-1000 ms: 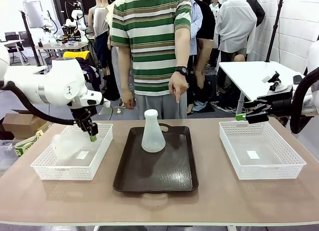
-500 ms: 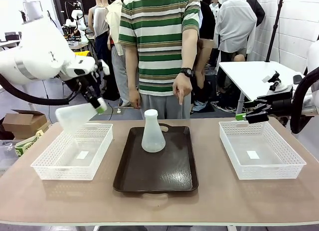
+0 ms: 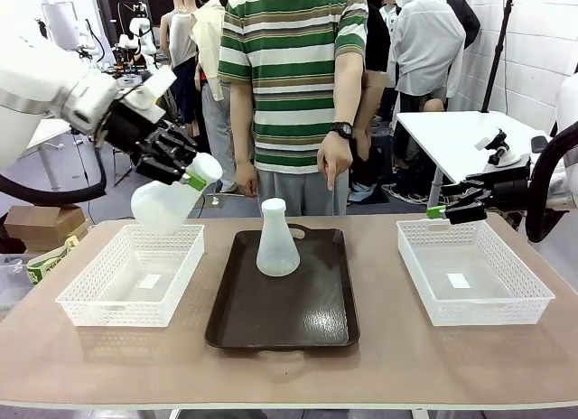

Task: Prepare the laboratory tools.
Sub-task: Place the picked Big flask upright in the Handle tray as directed by the person.

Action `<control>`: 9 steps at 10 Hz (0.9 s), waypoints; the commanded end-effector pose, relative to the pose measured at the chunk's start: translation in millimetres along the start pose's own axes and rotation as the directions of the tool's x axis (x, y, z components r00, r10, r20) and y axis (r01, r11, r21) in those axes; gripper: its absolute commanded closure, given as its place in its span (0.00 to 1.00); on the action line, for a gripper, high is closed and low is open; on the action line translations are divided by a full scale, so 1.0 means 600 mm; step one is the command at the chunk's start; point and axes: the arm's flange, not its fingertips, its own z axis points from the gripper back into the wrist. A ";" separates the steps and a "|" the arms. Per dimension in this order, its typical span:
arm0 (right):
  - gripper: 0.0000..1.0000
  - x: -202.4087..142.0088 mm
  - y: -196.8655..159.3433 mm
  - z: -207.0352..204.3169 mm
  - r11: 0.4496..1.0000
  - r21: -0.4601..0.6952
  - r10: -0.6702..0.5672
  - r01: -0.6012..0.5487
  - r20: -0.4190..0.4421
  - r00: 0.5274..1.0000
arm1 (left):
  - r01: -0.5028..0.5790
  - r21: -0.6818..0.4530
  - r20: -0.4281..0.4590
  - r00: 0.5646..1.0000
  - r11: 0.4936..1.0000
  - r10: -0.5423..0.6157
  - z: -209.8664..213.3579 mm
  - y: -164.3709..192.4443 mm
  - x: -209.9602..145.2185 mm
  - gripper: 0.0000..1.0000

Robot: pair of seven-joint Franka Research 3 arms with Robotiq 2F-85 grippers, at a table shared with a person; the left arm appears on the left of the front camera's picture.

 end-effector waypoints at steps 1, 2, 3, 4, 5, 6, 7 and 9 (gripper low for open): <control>0.00 0.000 0.000 0.000 1.000 -0.008 0.003 -0.003 -0.011 1.000 | 0.160 -0.249 0.302 0.950 0.955 -0.080 0.009 0.027 -0.063 1.00; 0.00 0.000 0.000 0.000 1.000 -0.008 0.003 -0.003 -0.011 1.000 | 0.182 -0.290 0.371 0.926 0.939 -0.065 0.007 0.039 -0.078 1.00; 0.00 0.000 0.000 0.000 1.000 -0.008 0.003 -0.003 -0.011 1.000 | 0.165 -0.316 0.392 0.919 0.934 -0.030 0.005 0.046 -0.088 1.00; 0.00 0.000 0.000 0.000 1.000 -0.008 0.003 -0.003 -0.011 1.000 | 0.086 -0.309 0.353 0.935 0.947 0.031 0.004 0.055 -0.097 1.00; 0.00 0.000 0.000 0.000 1.000 -0.008 0.003 -0.003 -0.011 1.000 | 0.204 -0.214 0.366 0.923 0.955 -0.115 -0.002 0.000 -0.073 1.00; 0.00 0.000 0.000 0.000 1.000 -0.008 0.003 -0.003 -0.011 1.000 | 0.204 -0.214 0.366 0.923 0.955 -0.115 -0.002 0.000 -0.073 1.00; 0.00 0.000 0.000 0.000 1.000 -0.008 0.003 -0.003 -0.011 1.000 | 0.204 -0.214 0.366 0.923 0.955 -0.115 -0.002 0.000 -0.073 1.00; 0.00 0.000 0.000 0.000 1.000 -0.008 0.003 -0.003 -0.011 1.000 | 0.266 -0.279 0.535 0.841 0.923 -0.081 -0.053 0.011 -0.114 1.00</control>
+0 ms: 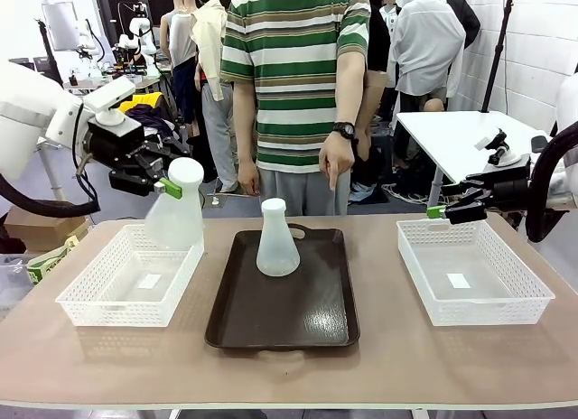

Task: Prepare the laboratory tools.
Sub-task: Place the picked Big flask upright in the Handle tray as directed by the person.

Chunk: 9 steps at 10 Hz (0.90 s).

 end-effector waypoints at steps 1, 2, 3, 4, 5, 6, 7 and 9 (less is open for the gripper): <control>0.00 0.000 0.000 0.000 1.000 -0.008 0.003 -0.004 -0.011 1.000 | 0.081 -0.027 0.208 0.975 0.996 -0.074 -0.060 -0.008 -0.045 1.00; 0.00 0.000 0.000 0.000 1.000 -0.008 0.003 -0.004 -0.011 1.000 | 0.106 0.018 0.224 0.969 0.994 -0.107 -0.102 -0.021 -0.060 1.00; 0.00 0.000 0.000 0.000 1.000 -0.008 0.003 -0.004 -0.011 1.000 | 0.106 0.069 0.247 0.962 0.992 -0.120 -0.131 -0.032 -0.075 1.00; 0.00 0.000 0.000 0.000 1.000 -0.008 0.003 -0.004 -0.011 1.000 | 0.084 0.125 0.241 0.964 0.989 -0.112 -0.149 -0.039 -0.088 1.00; 0.00 0.000 0.000 0.000 1.000 -0.008 0.003 -0.004 -0.011 1.000 | 0.073 0.207 0.217 0.969 0.976 -0.119 -0.160 -0.042 -0.105 1.00; 0.00 0.000 0.000 0.000 1.000 -0.008 0.003 -0.004 -0.011 1.000 | 0.067 0.255 0.216 0.968 0.965 -0.124 -0.174 -0.041 -0.117 1.00; 0.00 0.000 0.000 0.000 1.000 -0.008 0.003 -0.004 -0.011 1.000 | 0.033 0.282 0.216 0.972 0.959 -0.096 -0.190 -0.033 -0.133 1.00; 0.00 0.000 0.000 0.000 1.000 -0.008 0.003 -0.004 -0.011 1.000 | -0.011 0.319 0.267 0.961 0.948 -0.079 -0.212 -0.014 -0.161 1.00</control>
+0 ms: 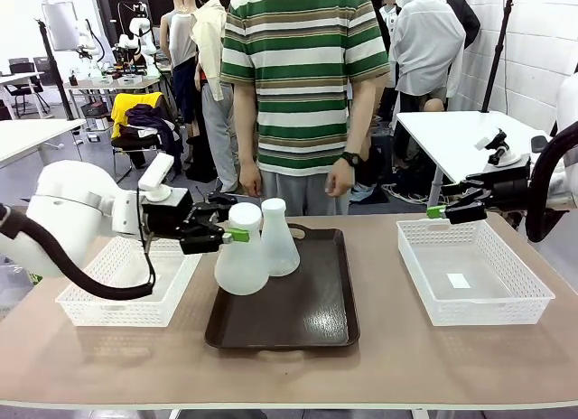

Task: Prepare the laboratory tools.
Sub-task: Place the picked Big flask upright in the Handle tray as directed by the person.

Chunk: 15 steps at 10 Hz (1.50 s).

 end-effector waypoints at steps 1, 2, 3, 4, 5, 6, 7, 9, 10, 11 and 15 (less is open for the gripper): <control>0.00 0.000 0.000 0.000 1.000 -0.008 0.003 -0.003 -0.011 1.000 | -0.013 0.024 0.079 0.997 1.000 0.011 -0.029 0.011 -0.029 1.00; 0.00 0.000 0.000 0.000 1.000 -0.008 0.003 -0.003 -0.011 1.000 | -0.090 -0.042 0.163 0.982 0.995 0.096 -0.035 0.015 -0.050 1.00; 0.00 0.000 0.000 0.000 1.000 -0.008 0.003 -0.003 -0.011 1.000 | -0.103 -0.071 0.165 0.980 0.992 0.114 -0.038 0.017 -0.071 1.00; 0.00 0.000 0.000 0.000 1.000 -0.008 0.003 -0.003 -0.011 1.000 | -0.091 -0.062 0.148 0.984 0.994 0.099 -0.041 0.021 -0.095 1.00; 0.00 0.000 0.000 0.000 1.000 -0.008 0.003 -0.003 -0.011 1.000 | -0.063 -0.037 0.129 0.989 0.997 0.068 -0.045 0.020 -0.107 1.00; 0.00 0.000 0.000 0.000 1.000 -0.008 0.003 -0.003 -0.011 1.000 | -0.066 -0.006 0.133 0.989 0.998 0.066 -0.047 0.017 -0.116 1.00; 0.00 0.000 0.000 0.000 1.000 -0.008 0.003 -0.003 -0.011 1.000 | -0.074 -0.009 0.127 0.989 0.997 0.075 -0.049 0.015 -0.124 1.00; 0.00 0.000 0.000 0.000 1.000 -0.008 0.003 -0.003 -0.011 1.000 | -0.084 0.002 0.113 0.990 0.996 0.083 -0.050 0.013 -0.138 1.00; 0.00 0.000 0.000 0.000 1.000 -0.008 0.003 -0.003 -0.011 1.000 | -0.093 0.001 0.100 0.991 0.996 0.092 -0.051 0.012 -0.144 1.00; 0.00 0.000 0.000 0.000 1.000 -0.008 0.003 -0.003 -0.011 1.000 | -0.102 -0.004 0.103 0.990 0.995 0.101 -0.050 0.011 -0.151 1.00; 0.00 0.000 0.000 0.000 1.000 -0.008 0.003 -0.003 -0.011 1.000 | -0.131 -0.014 0.138 0.982 0.991 0.132 -0.048 0.010 -0.167 0.87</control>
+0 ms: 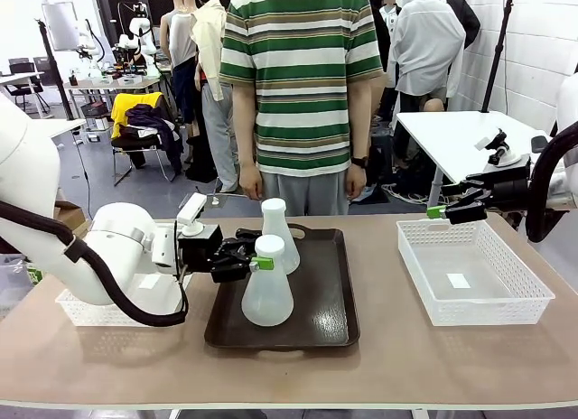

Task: Prepare the laboratory tools.
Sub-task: Place the picked Big flask upright in the Handle tray as directed by the person.

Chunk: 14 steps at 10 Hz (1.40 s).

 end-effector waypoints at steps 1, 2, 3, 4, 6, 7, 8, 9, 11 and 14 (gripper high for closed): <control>0.00 0.000 0.000 0.000 1.000 -0.008 0.003 -0.003 -0.011 1.000 | 0.041 0.003 0.027 0.999 0.999 -0.041 -0.004 -0.002 -0.005 0.68; 0.00 0.000 0.000 0.000 1.000 -0.008 0.003 -0.003 -0.011 1.000 | 0.039 0.004 0.029 0.999 0.999 -0.039 -0.004 -0.002 -0.005 0.48; 0.00 0.000 0.000 0.000 1.000 -0.008 0.003 -0.003 -0.011 1.000 | 0.041 -0.001 0.014 0.999 0.999 -0.041 -0.006 -0.004 -0.001 0.29; 0.00 0.000 0.000 0.000 1.000 -0.008 0.003 -0.003 -0.011 1.000 | 0.051 -0.005 0.005 0.999 0.999 -0.051 -0.008 -0.006 0.005 0.09; 0.00 0.000 0.000 0.000 1.000 -0.008 0.003 -0.003 -0.011 1.000 | 0.041 0.000 -0.032 0.999 0.999 -0.041 -0.007 -0.008 0.009 0.00; 0.00 0.000 0.000 0.000 1.000 -0.008 0.003 -0.003 -0.011 1.000 | 0.040 0.003 -0.057 0.998 0.999 -0.040 -0.007 -0.010 0.016 0.00; 0.00 0.000 0.000 0.000 1.000 -0.008 0.003 -0.003 -0.011 1.000 | 0.026 0.011 -0.082 0.996 1.000 -0.025 -0.004 -0.015 0.024 0.00; 0.00 0.000 0.000 0.000 1.000 -0.008 0.003 -0.003 -0.011 1.000 | -0.002 0.008 -0.088 0.996 1.000 0.003 -0.001 -0.019 0.028 0.00; 0.00 0.000 0.000 0.000 1.000 -0.008 0.003 -0.003 -0.011 1.000 | 0.003 0.004 -0.126 0.992 1.000 -0.003 0.005 -0.023 0.040 0.00; 0.00 0.000 0.000 0.000 1.000 -0.008 0.003 -0.003 -0.011 1.000 | -0.011 0.018 -0.136 0.991 1.000 0.013 0.008 -0.023 0.039 0.00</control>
